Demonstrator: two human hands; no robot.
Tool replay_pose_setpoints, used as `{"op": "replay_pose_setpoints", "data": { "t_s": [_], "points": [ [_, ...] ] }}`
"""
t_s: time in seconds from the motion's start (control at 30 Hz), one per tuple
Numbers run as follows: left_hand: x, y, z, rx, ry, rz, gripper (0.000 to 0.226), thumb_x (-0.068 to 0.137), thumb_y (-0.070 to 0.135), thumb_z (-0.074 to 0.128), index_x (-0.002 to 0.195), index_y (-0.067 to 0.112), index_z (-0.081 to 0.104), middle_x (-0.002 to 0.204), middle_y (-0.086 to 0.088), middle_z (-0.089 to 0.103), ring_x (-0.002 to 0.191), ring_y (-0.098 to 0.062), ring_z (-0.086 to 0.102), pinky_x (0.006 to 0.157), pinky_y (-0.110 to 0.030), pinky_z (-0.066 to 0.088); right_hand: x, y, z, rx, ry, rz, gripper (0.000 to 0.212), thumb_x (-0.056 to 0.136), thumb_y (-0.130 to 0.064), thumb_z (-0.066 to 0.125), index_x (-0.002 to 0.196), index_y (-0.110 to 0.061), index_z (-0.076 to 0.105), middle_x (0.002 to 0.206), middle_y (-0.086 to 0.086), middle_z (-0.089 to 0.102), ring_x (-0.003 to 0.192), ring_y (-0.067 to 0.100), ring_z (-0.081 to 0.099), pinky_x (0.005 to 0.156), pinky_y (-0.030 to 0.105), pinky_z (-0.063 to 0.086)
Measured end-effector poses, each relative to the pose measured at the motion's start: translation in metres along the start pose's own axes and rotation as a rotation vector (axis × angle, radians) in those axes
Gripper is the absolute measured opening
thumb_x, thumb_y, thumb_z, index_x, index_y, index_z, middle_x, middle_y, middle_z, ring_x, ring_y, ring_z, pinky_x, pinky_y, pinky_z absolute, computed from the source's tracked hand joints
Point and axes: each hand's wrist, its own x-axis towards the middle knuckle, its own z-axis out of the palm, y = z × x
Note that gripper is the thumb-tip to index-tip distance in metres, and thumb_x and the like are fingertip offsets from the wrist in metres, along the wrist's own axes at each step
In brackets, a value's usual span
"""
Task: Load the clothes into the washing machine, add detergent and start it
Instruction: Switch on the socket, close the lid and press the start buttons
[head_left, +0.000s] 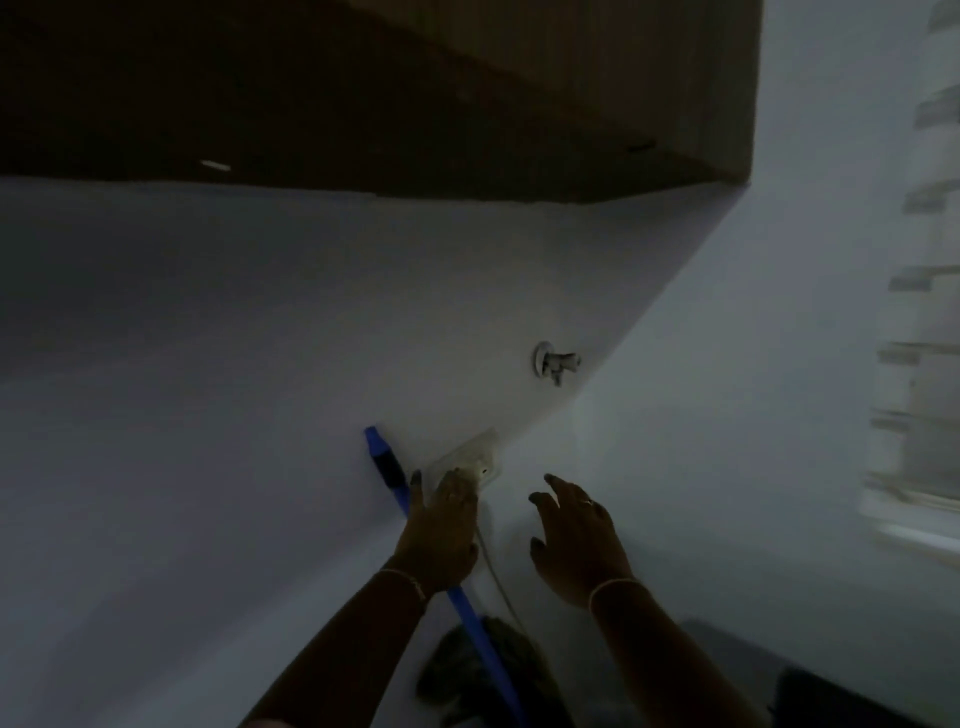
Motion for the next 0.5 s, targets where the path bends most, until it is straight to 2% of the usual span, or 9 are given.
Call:
{"op": "replay_pose_setpoints", "data": {
  "t_s": [0.03,0.07,0.1,0.2,0.37,0.5],
  "points": [
    [0.013,0.0,0.008,0.03,0.044,0.03,0.076,0.077,0.038,0.068,0.139,0.001,0.044,0.148,-0.02,0.039,0.143,-0.032,0.024,0.108,-0.072,0.017,0.007,0.004,0.006,-0.001,-0.011,0.012,0.058,0.093,-0.031,0.048,0.147,-0.023,0.028,0.16,0.002,0.01,0.147,0.02,0.011,0.119,0.038,0.016],
    [0.026,0.001,0.013,0.077,-0.005,0.045,0.072,0.086,0.033,0.057,0.145,0.0,0.031,0.155,-0.02,0.024,0.147,-0.033,0.012,0.112,-0.068,-0.001,0.014,0.008,0.012,0.005,-0.017,0.025,0.06,0.093,-0.031,0.048,0.148,-0.023,0.026,0.16,0.002,0.008,0.147,0.02,0.009,0.12,0.038,0.015],
    [0.036,0.004,0.013,0.113,-0.037,0.055,0.071,0.09,0.032,0.052,0.148,0.0,0.024,0.157,-0.02,0.016,0.148,-0.033,0.008,0.112,-0.064,-0.01,0.018,0.013,0.018,0.011,-0.032,0.038,0.061,0.094,-0.031,0.047,0.149,-0.023,0.023,0.161,0.001,0.007,0.148,0.019,0.008,0.12,0.038,0.014],
    [0.06,0.008,0.033,0.218,-0.089,0.094,0.07,0.092,0.031,0.049,0.147,-0.003,0.023,0.156,-0.024,0.017,0.146,-0.037,0.011,0.115,-0.059,-0.01,0.028,0.027,0.035,0.043,-0.026,0.056,0.065,0.096,-0.03,0.044,0.152,-0.022,0.012,0.161,-0.001,0.006,0.148,0.017,0.007,0.12,0.035,0.01],
    [0.087,0.013,0.063,0.37,-0.057,0.101,0.053,0.101,0.011,0.032,0.146,-0.012,0.016,0.156,-0.027,0.012,0.146,-0.04,0.007,0.117,-0.049,-0.008,0.037,0.047,0.05,0.022,-0.014,0.073,0.07,0.097,-0.031,0.04,0.153,-0.018,-0.001,0.161,0.0,0.005,0.148,0.016,0.006,0.12,0.032,0.006],
    [0.095,0.019,0.077,0.438,-0.077,0.072,0.054,0.101,0.013,0.037,0.143,-0.014,0.017,0.157,-0.024,0.013,0.146,-0.039,0.007,0.116,-0.05,-0.005,0.04,0.049,0.055,0.023,-0.047,0.088,0.072,0.097,-0.03,0.04,0.153,-0.016,-0.002,0.161,0.002,0.004,0.148,0.018,0.005,0.121,0.033,0.006]
  ]
}}
